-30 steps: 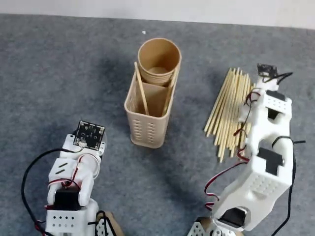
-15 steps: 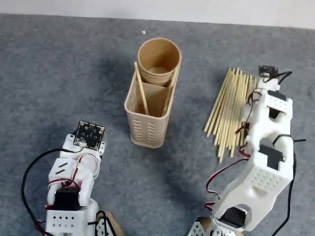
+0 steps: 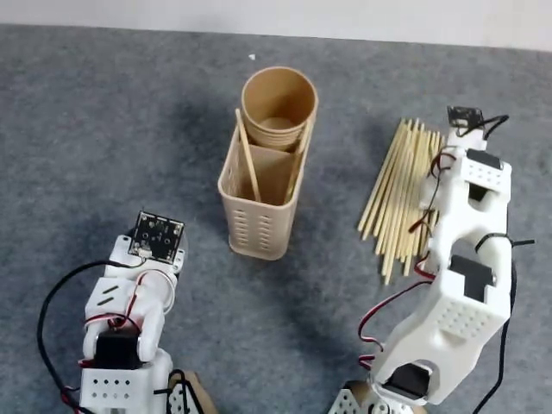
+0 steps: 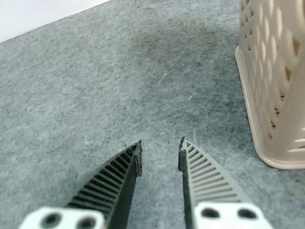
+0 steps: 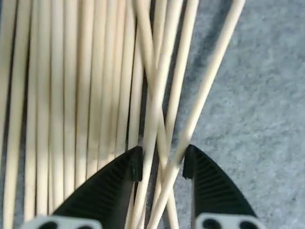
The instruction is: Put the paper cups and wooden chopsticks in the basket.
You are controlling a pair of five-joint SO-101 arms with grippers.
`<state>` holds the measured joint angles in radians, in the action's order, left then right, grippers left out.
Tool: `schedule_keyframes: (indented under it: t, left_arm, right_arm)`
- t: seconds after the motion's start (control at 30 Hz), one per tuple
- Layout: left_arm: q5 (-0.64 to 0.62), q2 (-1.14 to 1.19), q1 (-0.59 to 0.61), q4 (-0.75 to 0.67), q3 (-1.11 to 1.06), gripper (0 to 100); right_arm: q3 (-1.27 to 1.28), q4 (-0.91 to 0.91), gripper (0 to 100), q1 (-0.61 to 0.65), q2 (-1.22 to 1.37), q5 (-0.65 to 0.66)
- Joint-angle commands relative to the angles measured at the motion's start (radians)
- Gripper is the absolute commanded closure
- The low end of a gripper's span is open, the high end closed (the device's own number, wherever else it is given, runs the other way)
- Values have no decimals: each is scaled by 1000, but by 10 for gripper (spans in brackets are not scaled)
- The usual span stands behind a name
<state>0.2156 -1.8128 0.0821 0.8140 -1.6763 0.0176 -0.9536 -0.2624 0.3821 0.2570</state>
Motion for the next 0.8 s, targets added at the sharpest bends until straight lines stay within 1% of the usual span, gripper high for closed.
schedule_keyframes:
  t: [0.0,0.23,0.33,0.4,0.53,0.77]
  left_arm:
    - [11,-2,-18,-17,-18,842]
    - [11,-2,-18,-17,-18,842]
    - [11,-2,-18,-17,-18,842]
    - [11,-2,-18,-17,-18,842]
    - [11,-2,-18,-17,-18,842]
    - [11,-2,-18,-17,-18,842]
  right_arm:
    - [-41,-5,843,7,-59,11]
    - [-44,-1,843,-47,-59,11]
    - [-39,35,843,-85,-59,12]
    - [-39,42,843,-105,-59,38]
    - [-36,44,843,-104,-53,98]
    - [-44,44,843,-107,85,103]
